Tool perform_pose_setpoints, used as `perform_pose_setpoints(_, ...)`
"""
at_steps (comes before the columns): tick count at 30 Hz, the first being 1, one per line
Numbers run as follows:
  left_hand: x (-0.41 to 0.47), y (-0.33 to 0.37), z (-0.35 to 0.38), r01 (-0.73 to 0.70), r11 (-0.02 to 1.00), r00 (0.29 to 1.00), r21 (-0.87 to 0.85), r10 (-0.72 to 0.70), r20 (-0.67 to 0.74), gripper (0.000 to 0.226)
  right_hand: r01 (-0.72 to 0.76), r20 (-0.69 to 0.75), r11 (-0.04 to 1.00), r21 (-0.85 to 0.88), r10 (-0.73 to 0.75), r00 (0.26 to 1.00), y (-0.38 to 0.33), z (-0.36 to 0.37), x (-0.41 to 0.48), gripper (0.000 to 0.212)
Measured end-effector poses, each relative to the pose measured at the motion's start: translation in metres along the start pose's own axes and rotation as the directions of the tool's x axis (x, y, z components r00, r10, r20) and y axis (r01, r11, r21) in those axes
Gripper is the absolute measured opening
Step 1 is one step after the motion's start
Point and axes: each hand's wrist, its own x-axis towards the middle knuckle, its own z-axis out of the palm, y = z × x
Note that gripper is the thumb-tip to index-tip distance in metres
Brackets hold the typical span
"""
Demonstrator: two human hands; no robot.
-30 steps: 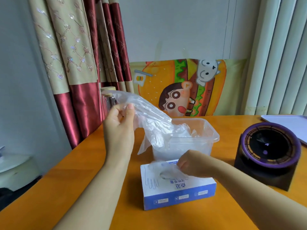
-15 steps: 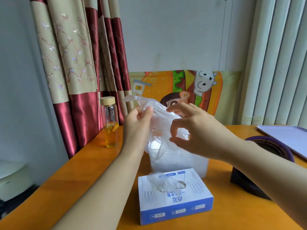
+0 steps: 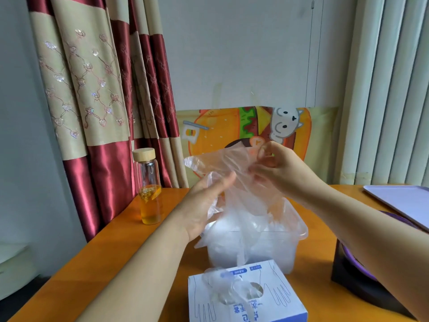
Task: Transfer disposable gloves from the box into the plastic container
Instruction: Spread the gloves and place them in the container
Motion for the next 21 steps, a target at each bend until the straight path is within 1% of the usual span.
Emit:
perform_pose_setpoints(1, 0.004, -0.003, 0.001, -0.014, 0.999, 0.999, 0.035, 0.015, -0.031, 0.044, -0.06, 0.002, 0.995, 0.084, 0.06, 0.998, 0.005, -0.001, 0.005, 0.024)
perform_pose_setpoints(2, 0.009, -0.004, 0.0, -0.023, 0.997, 0.996, 0.077, 0.029, -0.079, 0.033, -0.104, -0.005, 0.986, 0.13, 0.106, 0.994, 0.011, -0.002, 0.011, 0.025)
perform_pose_setpoints(3, 0.014, -0.007, -0.003, -0.016, 0.994, 0.992, 0.109, 0.029, -0.121, 0.03, -0.142, -0.02, 0.979, 0.148, 0.146, 0.989, 0.018, -0.005, 0.015, 0.026)
perform_pose_setpoints(5, 0.028, -0.012, -0.017, 0.028, 0.991, 0.982, 0.13, -0.003, -0.187, 0.031, -0.202, -0.054, 0.968, 0.151, 0.213, 0.976, 0.033, -0.009, 0.023, 0.027)
perform_pose_setpoints(6, 0.034, -0.014, -0.024, 0.064, 0.989, 0.98, 0.131, -0.038, -0.195, 0.033, -0.229, -0.061, 0.965, 0.125, 0.238, 0.969, 0.042, -0.011, 0.026, 0.027)
perform_pose_setpoints(8, 0.048, -0.021, -0.039, 0.16, 0.976, 0.972, 0.147, -0.13, -0.195, 0.033, -0.268, -0.068, 0.963, -0.011, 0.267, 0.961, 0.062, -0.012, 0.03, 0.026)
perform_pose_setpoints(10, 0.062, -0.03, -0.051, 0.243, 0.933, 0.962, 0.265, -0.198, -0.187, 0.037, -0.289, -0.059, 0.94, -0.179, 0.283, 0.957, 0.081, -0.01, 0.033, 0.025)
perform_pose_setpoints(11, 0.069, -0.032, -0.057, 0.272, 0.898, 0.955, 0.346, -0.206, -0.215, 0.042, -0.291, -0.052, 0.925, -0.246, 0.287, 0.956, 0.089, -0.008, 0.034, 0.023)
perform_pose_setpoints(12, 0.076, -0.034, -0.064, 0.28, 0.87, 0.947, 0.406, -0.181, -0.265, 0.045, -0.29, -0.046, 0.906, -0.309, 0.29, 0.956, 0.096, -0.006, 0.034, 0.021)
perform_pose_setpoints(13, 0.084, -0.033, -0.069, 0.271, 0.858, 0.934, 0.437, -0.125, -0.334, 0.046, -0.289, -0.043, 0.883, -0.368, 0.295, 0.955, 0.104, -0.005, 0.035, 0.019)
perform_pose_setpoints(14, 0.089, -0.028, -0.073, 0.236, 0.848, 0.911, 0.475, -0.024, -0.411, 0.044, -0.29, -0.046, 0.863, -0.414, 0.299, 0.953, 0.11, -0.004, 0.035, 0.019)
perform_pose_setpoints(15, 0.093, -0.023, -0.073, 0.164, 0.822, 0.868, 0.545, 0.142, -0.476, 0.041, -0.293, -0.049, 0.843, -0.452, 0.304, 0.951, 0.116, -0.004, 0.036, 0.02)
perform_pose_setpoints(16, 0.093, -0.017, -0.07, 0.063, 0.754, 0.808, 0.654, 0.346, -0.477, 0.036, -0.286, -0.052, 0.821, -0.494, 0.3, 0.952, 0.119, -0.003, 0.036, 0.022)
perform_pose_setpoints(17, 0.092, -0.011, -0.061, -0.058, 0.644, 0.762, 0.763, 0.522, -0.383, 0.031, -0.273, -0.049, 0.792, -0.546, 0.295, 0.954, 0.123, -0.001, 0.035, 0.024)
perform_pose_setpoints(18, 0.088, -0.006, -0.048, -0.177, 0.507, 0.754, 0.843, 0.621, -0.215, 0.026, -0.252, -0.041, 0.752, -0.61, 0.287, 0.957, 0.125, 0.001, 0.035, 0.024)
perform_pose_setpoints(19, 0.084, -0.004, -0.034, -0.267, 0.387, 0.798, 0.883, 0.602, -0.022, 0.022, -0.227, -0.033, 0.697, -0.68, 0.281, 0.959, 0.126, 0.003, 0.034, 0.024)
perform_pose_setpoints(20, 0.08, -0.005, -0.018, -0.308, 0.317, 0.877, 0.897, 0.461, 0.138, 0.02, -0.2, -0.026, 0.629, -0.751, 0.275, 0.961, 0.126, 0.005, 0.032, 0.023)
perform_pose_setpoints(21, 0.079, -0.01, -0.006, -0.293, 0.253, 0.944, 0.922, 0.229, 0.237, 0.026, -0.169, -0.013, 0.556, -0.814, 0.273, 0.962, 0.125, 0.005, 0.03, 0.024)
